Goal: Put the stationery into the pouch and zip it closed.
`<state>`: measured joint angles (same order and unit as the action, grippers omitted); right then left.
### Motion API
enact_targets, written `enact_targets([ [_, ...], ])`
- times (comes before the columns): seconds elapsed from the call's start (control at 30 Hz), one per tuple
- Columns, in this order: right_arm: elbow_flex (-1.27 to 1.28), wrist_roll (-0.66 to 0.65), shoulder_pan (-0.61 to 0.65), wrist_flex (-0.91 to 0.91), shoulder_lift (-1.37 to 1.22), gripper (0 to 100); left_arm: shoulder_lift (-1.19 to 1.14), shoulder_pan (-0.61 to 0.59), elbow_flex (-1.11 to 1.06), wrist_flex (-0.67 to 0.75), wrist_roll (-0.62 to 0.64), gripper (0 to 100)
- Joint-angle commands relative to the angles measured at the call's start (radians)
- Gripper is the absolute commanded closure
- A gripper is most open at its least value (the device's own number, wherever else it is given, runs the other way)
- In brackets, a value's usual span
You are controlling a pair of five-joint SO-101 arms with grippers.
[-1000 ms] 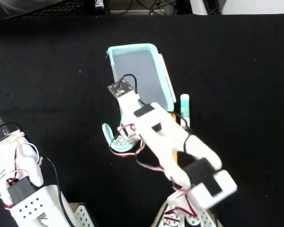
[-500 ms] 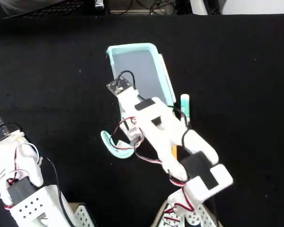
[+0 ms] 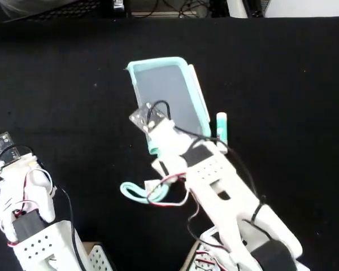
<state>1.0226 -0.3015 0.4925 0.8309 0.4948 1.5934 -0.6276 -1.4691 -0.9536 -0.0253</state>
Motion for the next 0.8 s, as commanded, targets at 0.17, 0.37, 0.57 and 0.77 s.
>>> enact_targets([
  [0.17, 0.116, 0.002, 0.003, -0.035, 0.036, 83.9, 0.008, 0.018, 0.015, 0.012, 0.009, 97],
  [0.37, 0.116, 0.002, 0.003, -0.037, 0.035, 84.6, 0.008, 0.016, 0.015, 0.012, 0.009, 97],
  [0.57, 0.090, 0.002, 0.003, -0.054, -0.097, 83.4, 0.008, 0.016, 0.016, 0.012, 0.009, 97],
  [0.77, -0.041, -0.005, 0.005, -0.021, -0.271, 90.8, 0.008, 0.015, 0.016, 0.012, 0.008, 97],
])
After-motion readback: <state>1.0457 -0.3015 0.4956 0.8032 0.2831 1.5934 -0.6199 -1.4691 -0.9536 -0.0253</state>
